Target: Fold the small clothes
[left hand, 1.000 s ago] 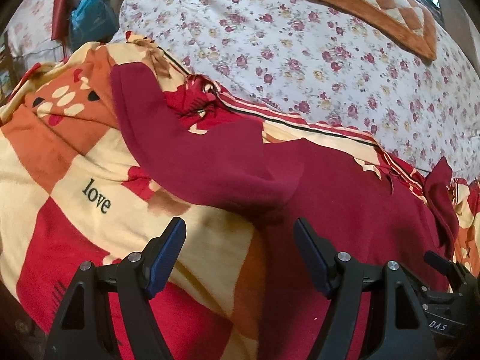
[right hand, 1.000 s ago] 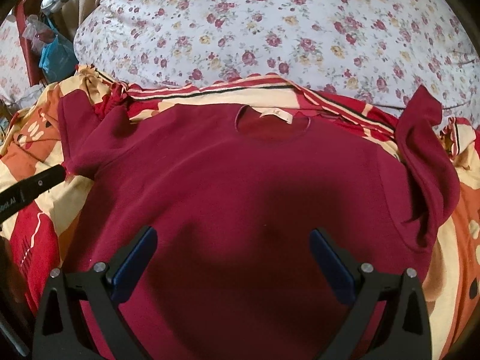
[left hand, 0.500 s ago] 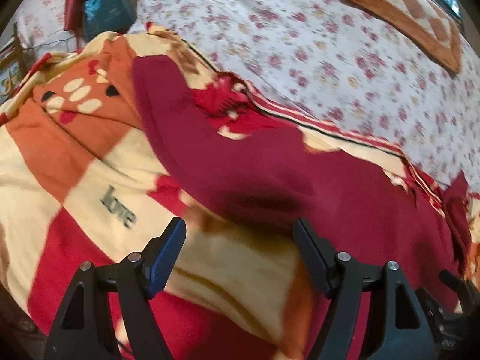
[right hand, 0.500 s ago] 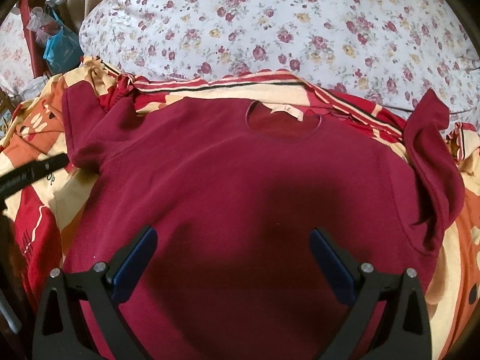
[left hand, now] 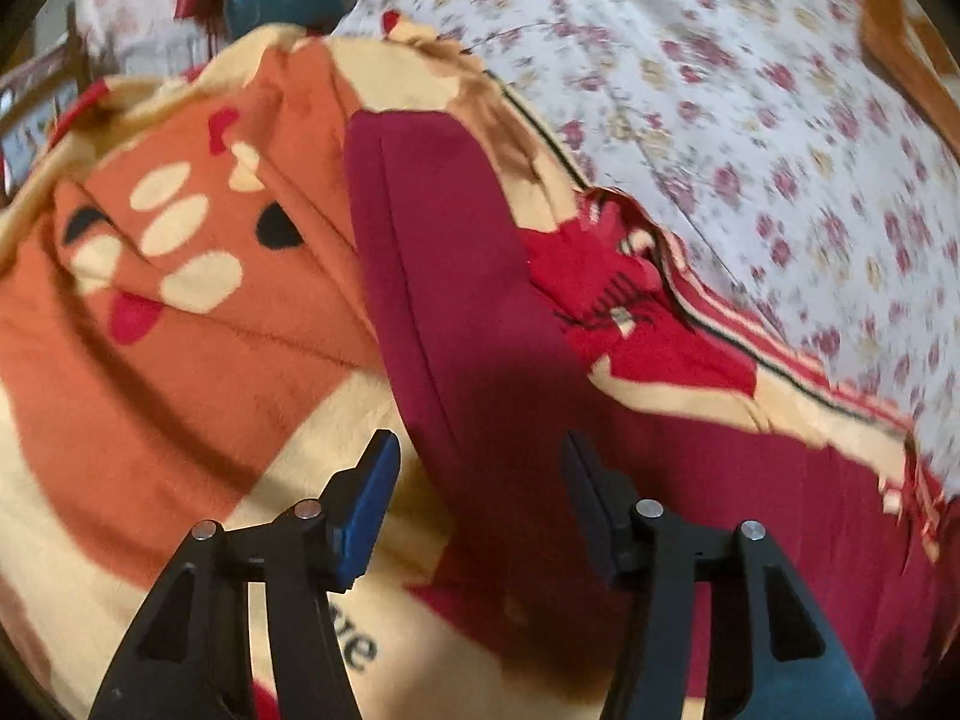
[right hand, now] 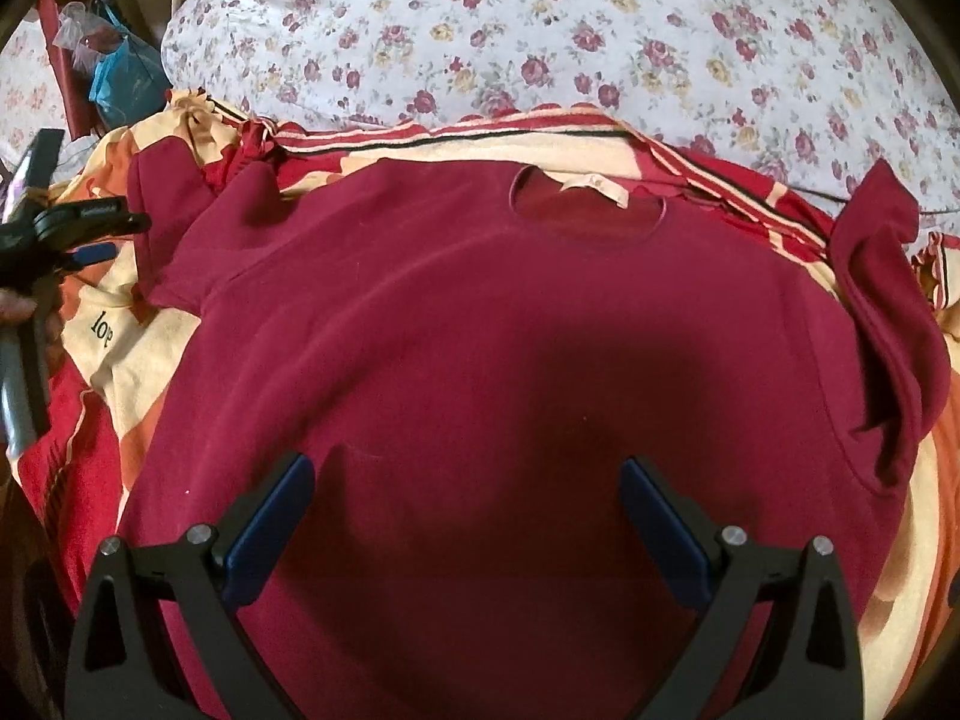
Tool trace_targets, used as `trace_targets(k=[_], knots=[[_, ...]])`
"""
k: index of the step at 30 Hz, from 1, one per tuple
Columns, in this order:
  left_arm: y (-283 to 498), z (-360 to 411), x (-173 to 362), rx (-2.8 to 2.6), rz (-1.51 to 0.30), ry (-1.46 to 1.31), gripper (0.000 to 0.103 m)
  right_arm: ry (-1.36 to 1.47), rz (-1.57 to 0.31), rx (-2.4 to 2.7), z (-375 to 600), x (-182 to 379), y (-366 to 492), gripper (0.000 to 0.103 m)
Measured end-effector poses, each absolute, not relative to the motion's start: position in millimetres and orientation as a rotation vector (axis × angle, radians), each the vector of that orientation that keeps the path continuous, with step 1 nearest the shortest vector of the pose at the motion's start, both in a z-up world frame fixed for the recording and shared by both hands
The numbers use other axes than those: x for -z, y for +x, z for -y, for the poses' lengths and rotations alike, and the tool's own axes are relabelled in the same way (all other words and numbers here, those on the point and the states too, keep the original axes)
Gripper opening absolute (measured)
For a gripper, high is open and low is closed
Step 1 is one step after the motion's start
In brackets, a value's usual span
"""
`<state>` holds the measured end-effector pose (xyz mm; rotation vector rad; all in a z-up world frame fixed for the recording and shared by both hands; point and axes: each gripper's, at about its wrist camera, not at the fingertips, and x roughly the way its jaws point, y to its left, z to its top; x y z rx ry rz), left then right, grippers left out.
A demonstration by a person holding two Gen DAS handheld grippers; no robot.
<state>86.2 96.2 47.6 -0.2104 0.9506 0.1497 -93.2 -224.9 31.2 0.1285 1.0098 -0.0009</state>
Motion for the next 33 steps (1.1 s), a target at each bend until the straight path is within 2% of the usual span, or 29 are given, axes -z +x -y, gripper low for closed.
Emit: trace_targets(k=[4,10,17,18,20,21,33], knots=[[94,-107,-59,-0.173,-0.887,-0.229,0.032,0.136,-1.015,-0.009,224,-31,-93,0.103],[138,-123,-70,-0.293,-0.853,-0.113,0.032,0.114,-1.033,-0.031,215,-26,-89,0.103],[184,-135,-55,-0.371,-0.877,-0.04,0.031,0.086,-1.042,-0.043,212,-25,-87,0.103],[186,-132,-56,-0.366,-0.864,-0.01,0.029,0.093,-1.042,-0.044,214,-25,-87,0.103],[189,-126,-56,-0.332,-0.867,0.033,0.004,0.094,-1.04,-0.043,214,-24,-86,0.103],[190,-125,-56,-0.323,-0.868,0.037,0.0,0.092,-1.04,-0.042,214,-24,-86,0.103],[123,-119,-110,0.013,-0.776,-0.194,0.0,0.142,-1.03,-0.042,223,-30,-90,0.103]])
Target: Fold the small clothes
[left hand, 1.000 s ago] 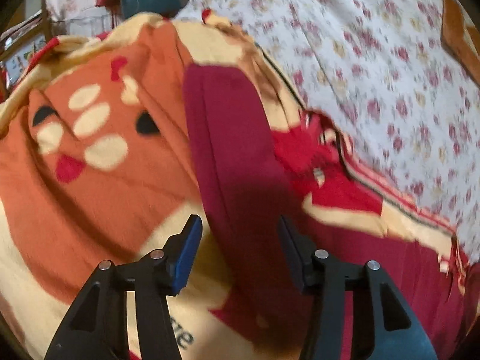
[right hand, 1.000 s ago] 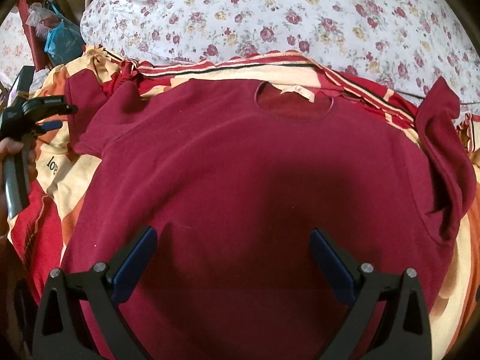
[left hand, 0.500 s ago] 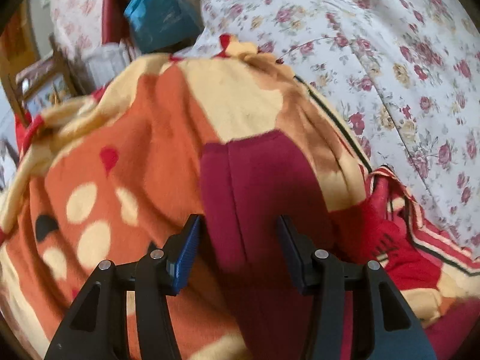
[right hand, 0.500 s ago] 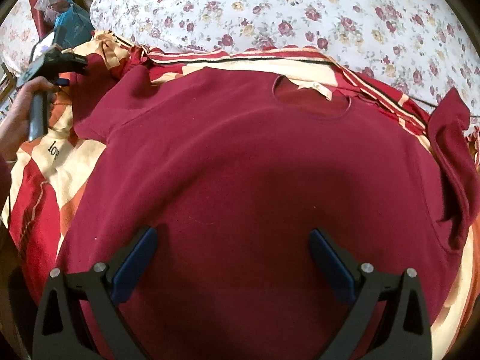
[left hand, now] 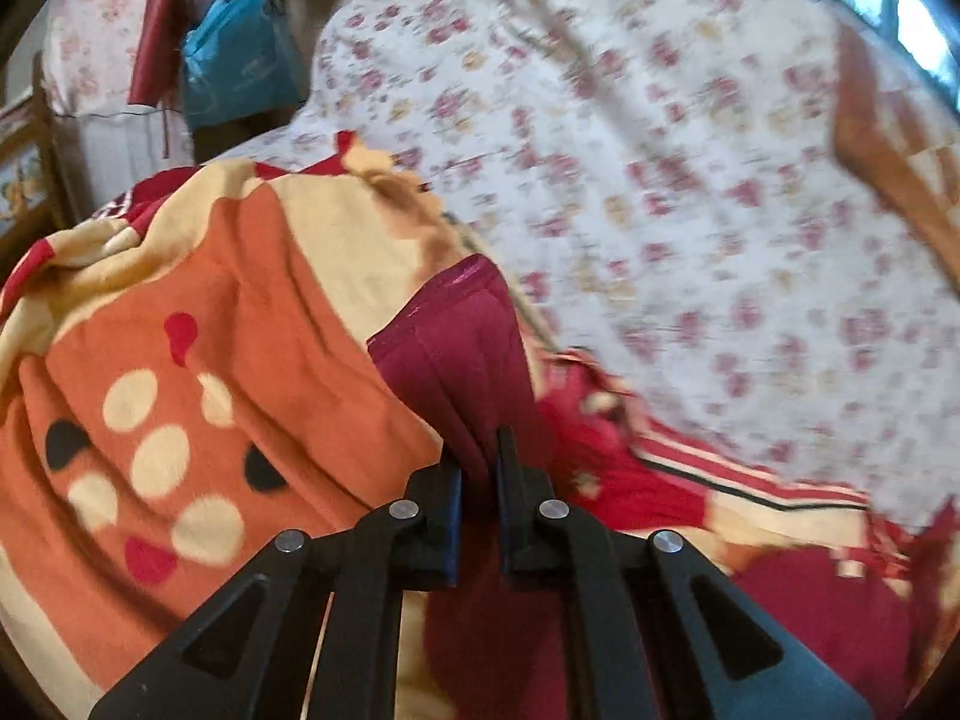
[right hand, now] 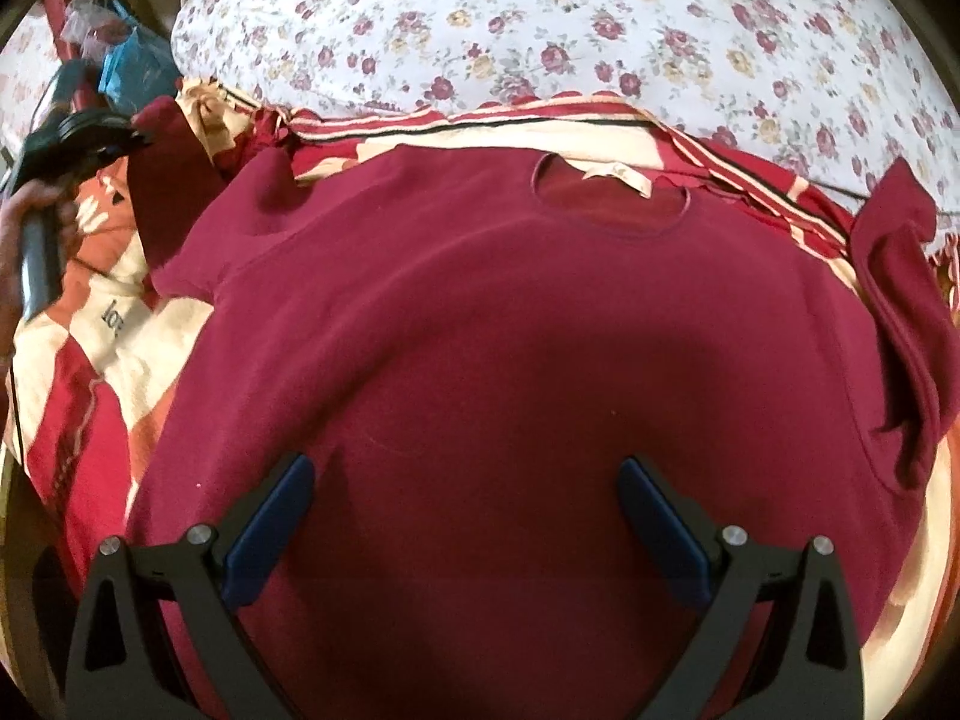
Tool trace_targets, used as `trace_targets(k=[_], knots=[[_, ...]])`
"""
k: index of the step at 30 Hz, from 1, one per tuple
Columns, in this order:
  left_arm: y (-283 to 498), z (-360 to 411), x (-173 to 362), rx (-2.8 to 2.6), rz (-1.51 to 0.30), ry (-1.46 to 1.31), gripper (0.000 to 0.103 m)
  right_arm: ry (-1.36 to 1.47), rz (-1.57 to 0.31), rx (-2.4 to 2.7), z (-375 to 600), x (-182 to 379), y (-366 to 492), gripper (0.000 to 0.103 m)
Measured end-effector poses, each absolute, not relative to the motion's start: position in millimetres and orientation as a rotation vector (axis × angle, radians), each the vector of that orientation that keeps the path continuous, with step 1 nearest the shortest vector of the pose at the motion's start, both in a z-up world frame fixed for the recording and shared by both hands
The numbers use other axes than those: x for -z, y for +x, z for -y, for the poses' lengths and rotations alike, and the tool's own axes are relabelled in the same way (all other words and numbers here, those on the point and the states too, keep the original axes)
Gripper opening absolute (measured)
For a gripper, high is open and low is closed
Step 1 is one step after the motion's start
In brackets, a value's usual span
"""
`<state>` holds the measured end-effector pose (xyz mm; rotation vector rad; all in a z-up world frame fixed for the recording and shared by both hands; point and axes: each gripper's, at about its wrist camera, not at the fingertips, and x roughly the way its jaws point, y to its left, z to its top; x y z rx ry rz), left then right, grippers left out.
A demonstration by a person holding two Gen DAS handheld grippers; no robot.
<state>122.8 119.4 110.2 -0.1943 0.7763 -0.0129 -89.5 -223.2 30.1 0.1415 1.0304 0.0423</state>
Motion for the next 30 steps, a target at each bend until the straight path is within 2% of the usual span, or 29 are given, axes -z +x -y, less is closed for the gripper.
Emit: trace_targets(k=[8,16,30], knots=[[66,-57,-133,0.202,-0.749,-0.178,0.0,0.203,-0.995,-0.024,236,-44,-99,0.103],[33,-4,-119,0.245,-0.773,-0.108,0.0,0.204,-0.991,-0.018,242,-49,-106,0.103],[1,42,-116,0.319,-0.797,-0.101,0.0,0.25,-0.959,0.015,261,-61,-118,0.103]])
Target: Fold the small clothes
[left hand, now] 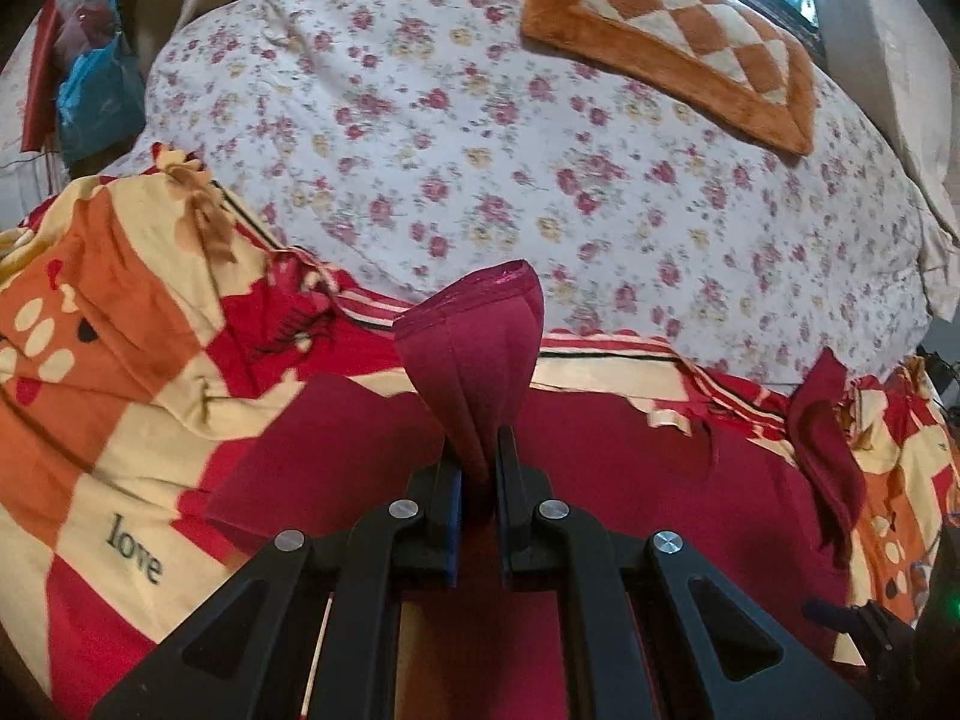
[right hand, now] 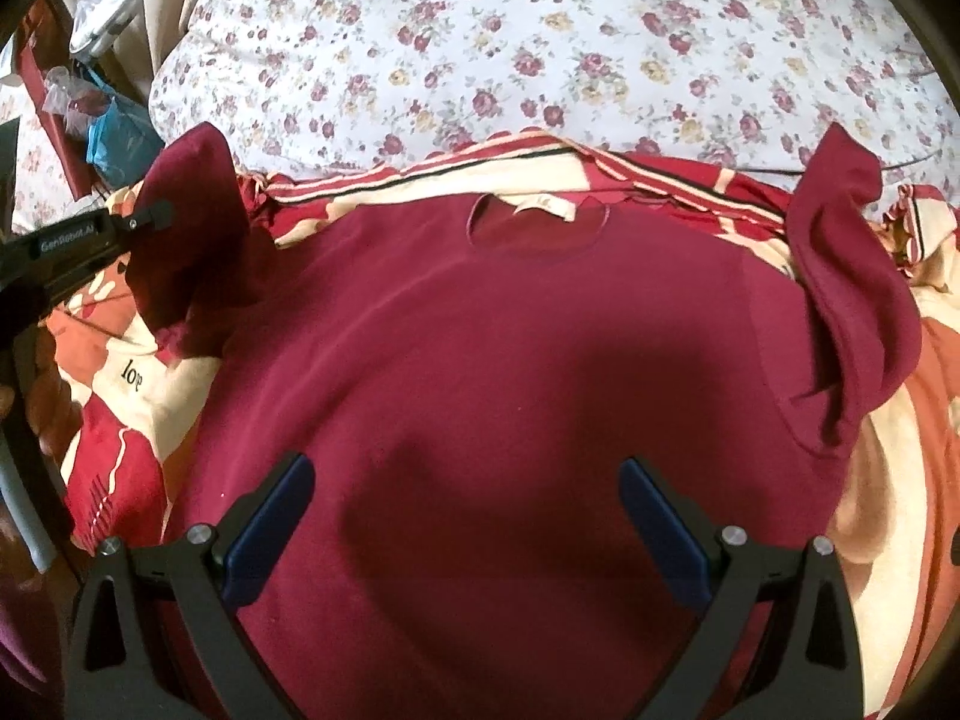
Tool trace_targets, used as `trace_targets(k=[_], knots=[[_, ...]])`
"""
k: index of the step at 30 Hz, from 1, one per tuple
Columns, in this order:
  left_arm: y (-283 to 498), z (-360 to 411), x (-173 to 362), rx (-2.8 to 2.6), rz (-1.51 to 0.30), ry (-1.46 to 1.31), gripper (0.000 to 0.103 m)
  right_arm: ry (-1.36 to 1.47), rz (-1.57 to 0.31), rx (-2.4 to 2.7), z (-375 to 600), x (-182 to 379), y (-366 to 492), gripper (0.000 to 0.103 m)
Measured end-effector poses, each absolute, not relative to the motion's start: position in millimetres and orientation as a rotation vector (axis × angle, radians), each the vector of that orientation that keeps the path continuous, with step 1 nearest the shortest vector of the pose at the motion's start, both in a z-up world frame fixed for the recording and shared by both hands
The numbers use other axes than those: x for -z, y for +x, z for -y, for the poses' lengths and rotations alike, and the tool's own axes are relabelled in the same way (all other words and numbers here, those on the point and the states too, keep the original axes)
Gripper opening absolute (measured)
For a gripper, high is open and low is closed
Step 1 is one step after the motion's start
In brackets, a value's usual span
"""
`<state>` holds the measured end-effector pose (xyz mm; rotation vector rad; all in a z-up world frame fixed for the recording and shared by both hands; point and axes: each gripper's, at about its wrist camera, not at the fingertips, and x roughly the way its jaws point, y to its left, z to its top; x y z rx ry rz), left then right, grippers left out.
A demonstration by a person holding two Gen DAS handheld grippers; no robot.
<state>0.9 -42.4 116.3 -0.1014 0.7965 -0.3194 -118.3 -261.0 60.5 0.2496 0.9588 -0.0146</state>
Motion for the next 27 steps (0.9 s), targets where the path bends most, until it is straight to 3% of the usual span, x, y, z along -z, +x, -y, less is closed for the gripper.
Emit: trace_targets(k=[16,27], knots=[[-46,162,-86,0.553,-0.895,-0.083,0.0,0.348,-0.911,0.155,326,-66,-136,0.103],[-61,197,-53,0.658,-1.02,-0.029,0.002,0.434,-0.907,0.246,365,-62,-145,0.103]])
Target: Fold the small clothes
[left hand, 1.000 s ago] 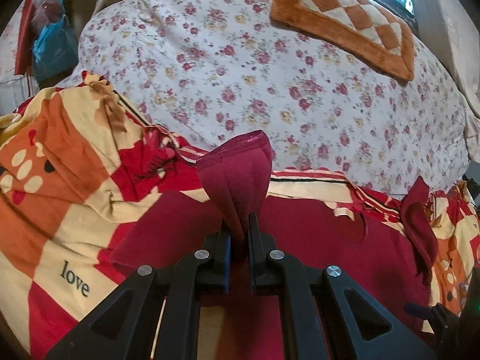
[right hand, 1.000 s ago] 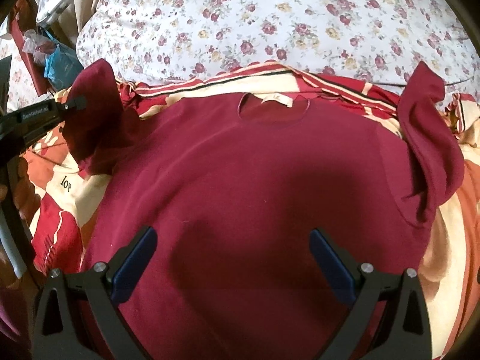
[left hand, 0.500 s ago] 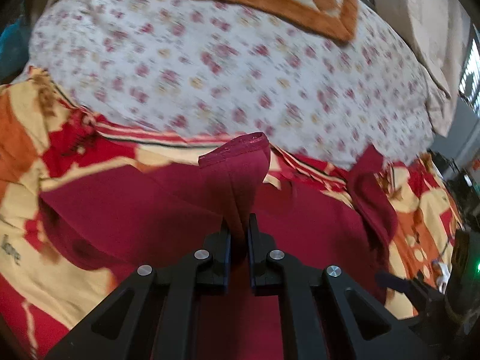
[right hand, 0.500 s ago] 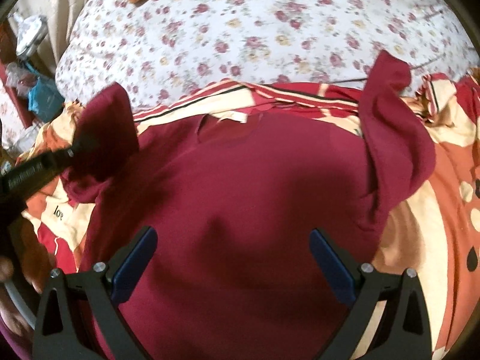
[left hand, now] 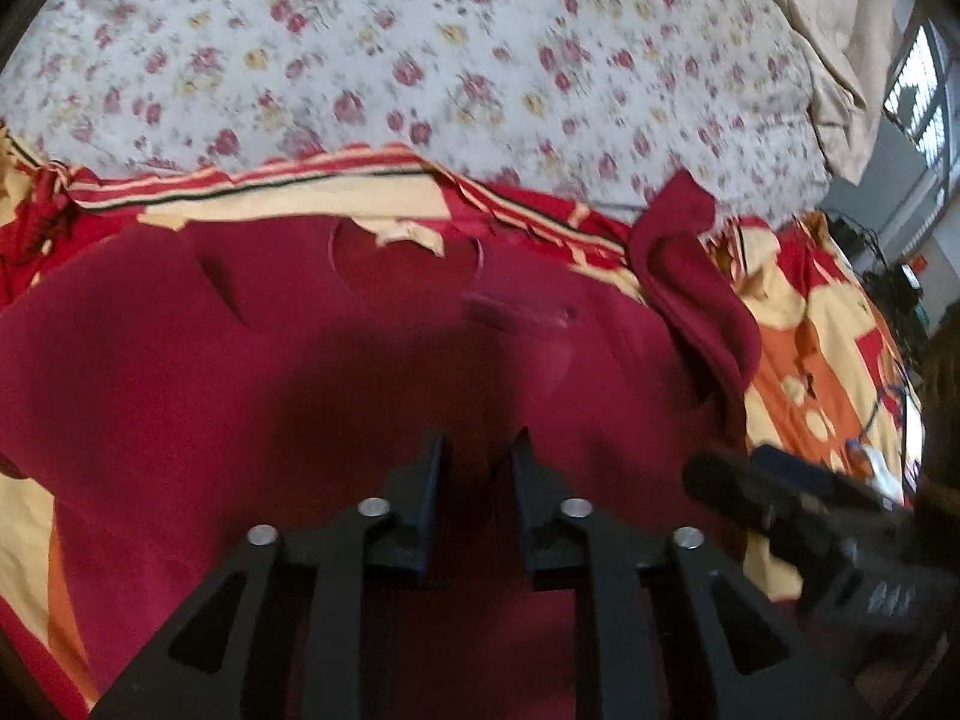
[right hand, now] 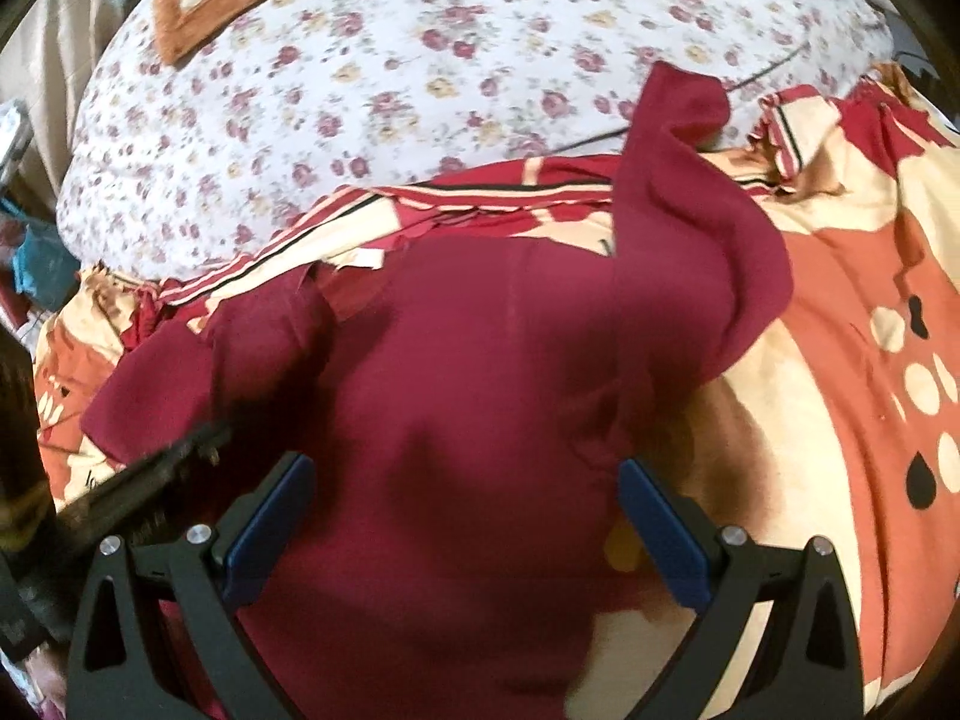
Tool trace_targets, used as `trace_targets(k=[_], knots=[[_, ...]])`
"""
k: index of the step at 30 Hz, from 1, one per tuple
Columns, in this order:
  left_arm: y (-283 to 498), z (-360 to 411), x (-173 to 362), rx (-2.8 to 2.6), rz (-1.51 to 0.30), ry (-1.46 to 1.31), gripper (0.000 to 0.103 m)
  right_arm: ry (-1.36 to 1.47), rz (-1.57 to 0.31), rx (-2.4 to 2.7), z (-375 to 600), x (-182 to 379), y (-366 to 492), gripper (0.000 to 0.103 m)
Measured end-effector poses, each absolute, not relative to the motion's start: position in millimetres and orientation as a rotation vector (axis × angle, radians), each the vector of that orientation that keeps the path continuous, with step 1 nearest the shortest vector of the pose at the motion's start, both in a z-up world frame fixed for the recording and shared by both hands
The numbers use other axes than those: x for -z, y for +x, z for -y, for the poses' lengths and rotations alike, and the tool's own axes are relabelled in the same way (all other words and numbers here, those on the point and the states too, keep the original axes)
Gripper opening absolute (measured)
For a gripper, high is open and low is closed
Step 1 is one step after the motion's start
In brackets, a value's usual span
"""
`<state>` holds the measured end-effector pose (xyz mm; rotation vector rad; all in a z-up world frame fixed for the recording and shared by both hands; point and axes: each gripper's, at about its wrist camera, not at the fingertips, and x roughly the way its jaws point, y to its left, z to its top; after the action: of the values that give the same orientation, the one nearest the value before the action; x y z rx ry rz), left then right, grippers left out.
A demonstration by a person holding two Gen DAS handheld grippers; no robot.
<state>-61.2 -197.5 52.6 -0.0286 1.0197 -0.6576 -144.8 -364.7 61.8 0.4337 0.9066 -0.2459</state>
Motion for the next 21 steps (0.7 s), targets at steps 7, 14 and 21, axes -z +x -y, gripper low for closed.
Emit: trace_targets(k=[7,14,21], knots=[[-79,135,-85,0.615,-0.931,0.003,0.013,0.455,-0.903,0.224,366,-64,-138,0.103],[-68,63,-78,0.265,-0.829,0.143,0.013,0.441,-0.953,0.152,347,-53,-113,0.1],[-42,24,-39,0.118,-0.919,0.079,0.013,0.102,-1.028,0.129,304,-29,-87,0.019]])
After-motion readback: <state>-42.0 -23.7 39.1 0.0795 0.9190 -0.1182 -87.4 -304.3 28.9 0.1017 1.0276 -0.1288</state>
